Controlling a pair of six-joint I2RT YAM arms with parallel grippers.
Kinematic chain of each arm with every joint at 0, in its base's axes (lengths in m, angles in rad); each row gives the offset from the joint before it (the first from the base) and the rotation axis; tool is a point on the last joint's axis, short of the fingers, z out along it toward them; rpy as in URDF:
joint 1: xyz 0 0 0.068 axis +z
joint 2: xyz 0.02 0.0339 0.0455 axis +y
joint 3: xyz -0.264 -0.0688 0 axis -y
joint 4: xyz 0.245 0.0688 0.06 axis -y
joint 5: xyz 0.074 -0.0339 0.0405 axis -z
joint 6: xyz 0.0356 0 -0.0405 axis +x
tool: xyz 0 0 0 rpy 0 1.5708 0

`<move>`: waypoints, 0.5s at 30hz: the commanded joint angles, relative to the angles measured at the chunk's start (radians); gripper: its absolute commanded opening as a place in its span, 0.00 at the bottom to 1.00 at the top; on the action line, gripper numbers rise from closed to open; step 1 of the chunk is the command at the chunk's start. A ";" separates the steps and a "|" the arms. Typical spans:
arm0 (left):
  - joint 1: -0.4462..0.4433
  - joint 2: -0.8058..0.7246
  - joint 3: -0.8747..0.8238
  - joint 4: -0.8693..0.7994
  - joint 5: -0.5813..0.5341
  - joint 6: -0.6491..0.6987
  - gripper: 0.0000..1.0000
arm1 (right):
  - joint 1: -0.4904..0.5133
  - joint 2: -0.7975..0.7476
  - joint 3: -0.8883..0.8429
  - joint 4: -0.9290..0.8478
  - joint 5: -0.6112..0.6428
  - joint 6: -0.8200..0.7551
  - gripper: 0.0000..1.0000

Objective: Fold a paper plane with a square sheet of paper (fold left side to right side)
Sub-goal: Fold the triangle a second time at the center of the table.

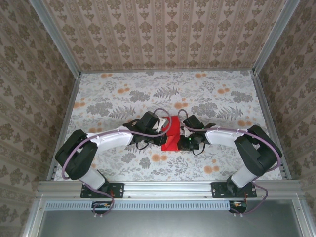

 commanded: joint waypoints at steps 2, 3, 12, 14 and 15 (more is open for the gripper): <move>0.010 0.028 0.041 -0.027 -0.011 0.026 0.01 | -0.012 0.027 0.022 -0.084 0.056 -0.032 0.12; 0.010 0.032 0.043 -0.026 -0.012 0.028 0.01 | -0.012 0.026 0.025 -0.090 0.058 -0.035 0.12; 0.022 0.071 0.063 -0.025 -0.040 0.048 0.01 | -0.015 0.033 0.033 -0.107 0.053 -0.048 0.12; 0.025 0.081 0.067 -0.025 -0.048 0.050 0.01 | -0.015 0.032 0.033 -0.105 0.053 -0.048 0.12; 0.027 0.085 0.069 -0.024 -0.050 0.053 0.01 | -0.015 0.032 0.033 -0.106 0.051 -0.048 0.12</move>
